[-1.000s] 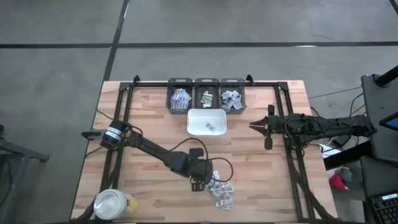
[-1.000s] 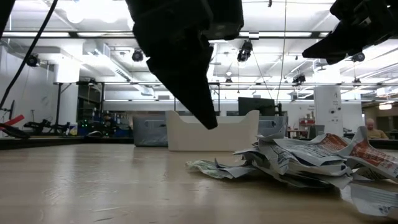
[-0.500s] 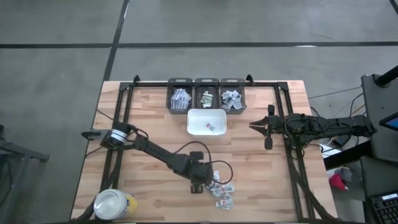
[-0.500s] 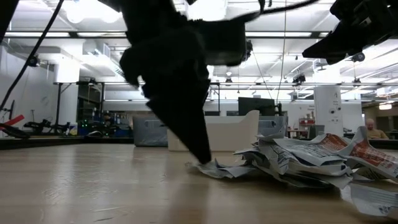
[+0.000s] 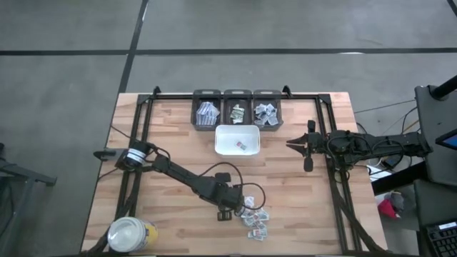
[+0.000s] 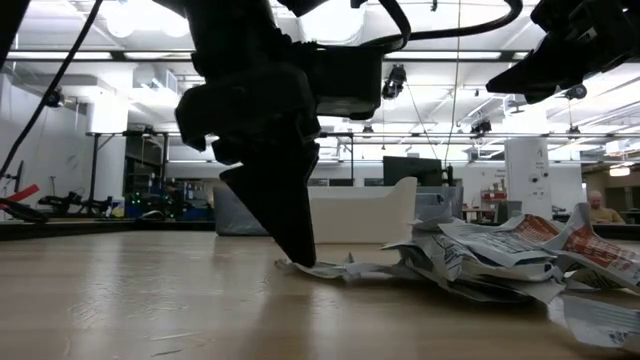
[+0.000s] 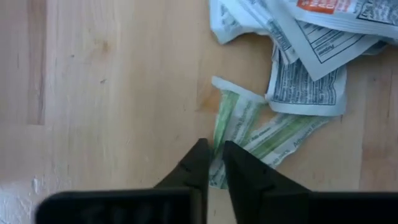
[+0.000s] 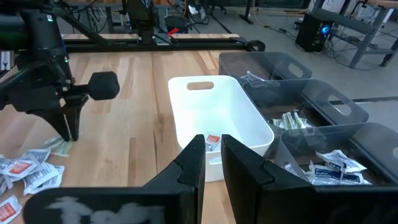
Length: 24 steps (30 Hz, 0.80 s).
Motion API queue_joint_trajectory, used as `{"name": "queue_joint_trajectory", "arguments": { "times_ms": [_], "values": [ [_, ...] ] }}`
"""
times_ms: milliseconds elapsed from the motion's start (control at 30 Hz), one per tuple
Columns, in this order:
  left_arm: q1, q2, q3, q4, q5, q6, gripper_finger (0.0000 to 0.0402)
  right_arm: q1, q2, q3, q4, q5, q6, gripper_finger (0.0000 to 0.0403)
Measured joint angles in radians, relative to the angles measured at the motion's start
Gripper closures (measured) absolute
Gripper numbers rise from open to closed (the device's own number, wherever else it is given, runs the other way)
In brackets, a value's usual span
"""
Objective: Pick & Place First Aid Supplies
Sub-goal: Put the green band aid into the middle black bin
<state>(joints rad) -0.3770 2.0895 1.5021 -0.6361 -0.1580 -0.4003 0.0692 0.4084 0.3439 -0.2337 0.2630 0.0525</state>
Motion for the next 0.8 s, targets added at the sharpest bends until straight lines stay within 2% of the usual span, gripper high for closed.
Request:
{"name": "queue_joint_trajectory", "arguments": {
  "times_ms": [100,533,800],
  "values": [
    [0.001,0.000,0.005,0.000,0.001,-0.003,0.0394,0.000,0.000,0.000,0.000,0.000,0.000,0.0351],
    [0.003,-0.010,0.058,-0.007,-0.020,-0.019,0.0401,0.000,0.000,0.000,0.001,0.000,0.000,0.0351],
    [0.006,-0.066,0.098,-0.128,-0.163,-0.013,0.0401,0.000,0.000,0.000,0.004,-0.001,0.044,0.0351]
  ]
}}
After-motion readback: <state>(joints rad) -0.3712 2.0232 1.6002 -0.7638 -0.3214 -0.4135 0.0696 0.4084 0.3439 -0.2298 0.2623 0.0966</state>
